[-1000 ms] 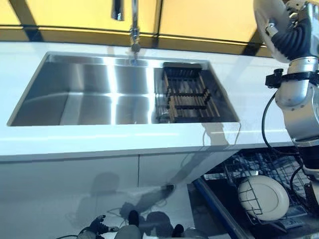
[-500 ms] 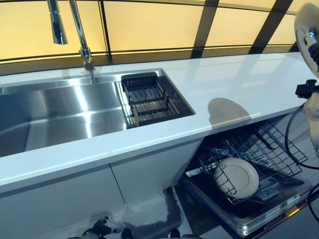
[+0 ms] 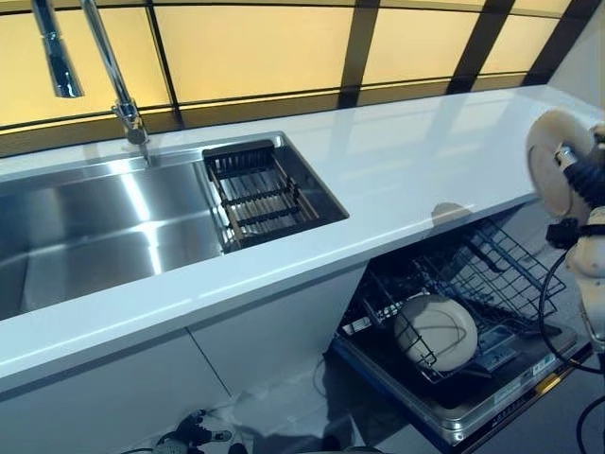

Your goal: Take plates into dishwasher

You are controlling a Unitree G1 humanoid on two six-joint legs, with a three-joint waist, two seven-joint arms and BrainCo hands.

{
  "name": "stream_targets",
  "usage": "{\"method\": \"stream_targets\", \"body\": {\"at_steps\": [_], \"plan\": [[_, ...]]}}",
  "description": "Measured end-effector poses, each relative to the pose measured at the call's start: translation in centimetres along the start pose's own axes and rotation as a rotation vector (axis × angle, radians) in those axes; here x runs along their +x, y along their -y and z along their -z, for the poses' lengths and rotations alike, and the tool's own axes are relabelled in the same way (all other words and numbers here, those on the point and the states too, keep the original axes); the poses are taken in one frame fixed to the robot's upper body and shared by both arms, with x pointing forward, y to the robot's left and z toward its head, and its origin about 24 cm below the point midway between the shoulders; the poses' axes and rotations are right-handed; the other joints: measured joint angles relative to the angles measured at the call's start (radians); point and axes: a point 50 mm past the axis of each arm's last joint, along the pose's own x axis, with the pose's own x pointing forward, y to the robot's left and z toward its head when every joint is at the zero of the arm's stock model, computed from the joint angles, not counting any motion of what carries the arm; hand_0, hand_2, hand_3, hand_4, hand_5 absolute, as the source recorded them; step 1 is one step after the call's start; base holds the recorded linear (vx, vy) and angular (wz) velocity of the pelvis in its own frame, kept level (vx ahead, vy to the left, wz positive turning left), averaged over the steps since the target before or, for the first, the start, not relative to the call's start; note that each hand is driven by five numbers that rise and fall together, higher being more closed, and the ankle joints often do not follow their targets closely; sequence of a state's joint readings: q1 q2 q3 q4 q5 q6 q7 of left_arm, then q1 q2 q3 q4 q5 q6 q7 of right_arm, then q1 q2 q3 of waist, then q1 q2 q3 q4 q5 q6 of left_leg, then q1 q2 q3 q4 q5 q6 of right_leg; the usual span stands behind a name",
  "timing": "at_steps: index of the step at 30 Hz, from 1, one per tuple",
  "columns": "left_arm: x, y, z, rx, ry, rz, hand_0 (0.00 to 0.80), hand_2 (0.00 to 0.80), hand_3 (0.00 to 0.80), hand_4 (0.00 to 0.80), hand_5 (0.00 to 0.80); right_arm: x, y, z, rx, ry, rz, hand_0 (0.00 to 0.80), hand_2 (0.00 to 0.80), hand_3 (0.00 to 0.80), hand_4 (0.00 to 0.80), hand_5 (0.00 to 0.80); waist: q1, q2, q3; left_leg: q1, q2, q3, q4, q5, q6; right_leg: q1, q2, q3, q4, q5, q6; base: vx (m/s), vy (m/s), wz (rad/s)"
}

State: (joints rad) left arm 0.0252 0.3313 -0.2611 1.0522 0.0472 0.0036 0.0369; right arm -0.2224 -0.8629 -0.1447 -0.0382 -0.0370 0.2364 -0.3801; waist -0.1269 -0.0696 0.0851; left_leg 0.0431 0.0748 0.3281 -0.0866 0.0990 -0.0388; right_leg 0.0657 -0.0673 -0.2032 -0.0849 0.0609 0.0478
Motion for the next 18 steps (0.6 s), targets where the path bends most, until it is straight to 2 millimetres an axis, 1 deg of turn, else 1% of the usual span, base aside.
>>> {"method": "stream_targets", "body": {"at_steps": [2,4,7,8,10,13,15,18], "plan": [[0.1,-0.1,-0.2,0.0,0.007,-0.002,0.0,0.0,0.0,0.0,0.0,-0.3,-0.4,0.7,0.001,-0.031,-0.016,0.8,0.8,0.8,0.8,0.8,0.0,0.006,0.005,0.0,0.001,0.001,-0.003,-0.001,-0.001,0.0,0.0,0.001,-0.001,0.0,0.0,-0.061,-0.037,-0.01],[0.1,-0.1,-0.3,0.0,0.01,-0.002,0.0,0.0,0.0,0.0,0.0,-0.4,-0.7,1.0,0.007,-0.045,-0.028,0.8,0.8,0.8,0.8,0.8,-0.001,0.015,0.014,0.0,0.002,0.002,-0.003,-0.003,-0.004,-0.001,0.001,0.001,-0.004,0.0,0.0,-0.045,-0.027,-0.01],[0.1,-0.1,-0.4,-0.001,0.016,-0.002,0.0,0.0,0.0,0.0,0.0,-1.1,-1.1,1.9,-0.004,-0.073,-0.066,0.8,0.8,0.8,0.8,0.8,-0.001,0.03,0.03,-0.001,0.004,0.002,-0.003,-0.004,-0.005,-0.003,0.003,0.002,-0.004,0.0,0.0,-0.026,-0.017,-0.01],[0.1,-0.1,-0.4,-0.001,0.018,-0.002,0.0,0.0,0.0,0.0,0.0,-1.4,-1.2,2.1,-0.008,-0.081,-0.075,0.8,0.8,0.8,0.8,0.8,0.0,0.031,0.034,-0.001,0.004,0.002,-0.003,-0.004,-0.005,-0.004,0.003,0.002,-0.004,0.0,0.0,0.0,0.0,0.0],[0.1,-0.1,-0.4,-0.004,0.02,-0.004,0.0,0.0,0.0,0.0,0.0,-2.3,-1.8,3.4,-0.009,-0.133,-0.107,0.8,0.8,0.8,0.8,0.8,0.0,0.035,0.051,-0.002,0.005,0.002,-0.003,-0.004,-0.005,-0.004,0.004,0.003,-0.004,-0.001,0.0,0.0,0.0,0.0],[0.1,-0.2,-0.7,-0.005,0.029,-0.005,0.0,0.0,0.0,0.0,0.0,-3.3,-2.6,4.8,-0.001,-0.196,-0.132,0.8,0.8,0.8,0.8,0.8,0.0,0.036,0.069,-0.006,0.005,0.003,-0.001,-0.004,-0.005,-0.007,0.004,0.003,-0.004,-0.001,0.0,0.0,0.0,0.0],[0.2,-0.3,-1.0,-0.005,0.036,-0.007,0.0,0.0,0.0,0.0,0.0,-3.9,-3.0,5.7,0.002,-0.237,-0.142,0.8,0.8,0.8,0.8,0.8,-0.001,0.038,0.08,-0.006,0.005,0.003,0.0,-0.004,-0.006,-0.008,0.004,0.003,-0.004,-0.001,0.0,0.0,0.0,0.0],[0.2,-0.4,-1.6,-0.005,0.056,-0.011,0.0,0.0,0.0,0.0,0.0,-4.2,-3.2,6.4,-0.007,-0.268,-0.146,0.8,0.8,0.8,0.8,0.8,0.001,0.045,0.094,-0.012,0.005,0.003,0.0,-0.004,-0.006,-0.014,0.004,0.003,-0.004,-0.001,-0.001,0.0,0.0,0.0]]}}
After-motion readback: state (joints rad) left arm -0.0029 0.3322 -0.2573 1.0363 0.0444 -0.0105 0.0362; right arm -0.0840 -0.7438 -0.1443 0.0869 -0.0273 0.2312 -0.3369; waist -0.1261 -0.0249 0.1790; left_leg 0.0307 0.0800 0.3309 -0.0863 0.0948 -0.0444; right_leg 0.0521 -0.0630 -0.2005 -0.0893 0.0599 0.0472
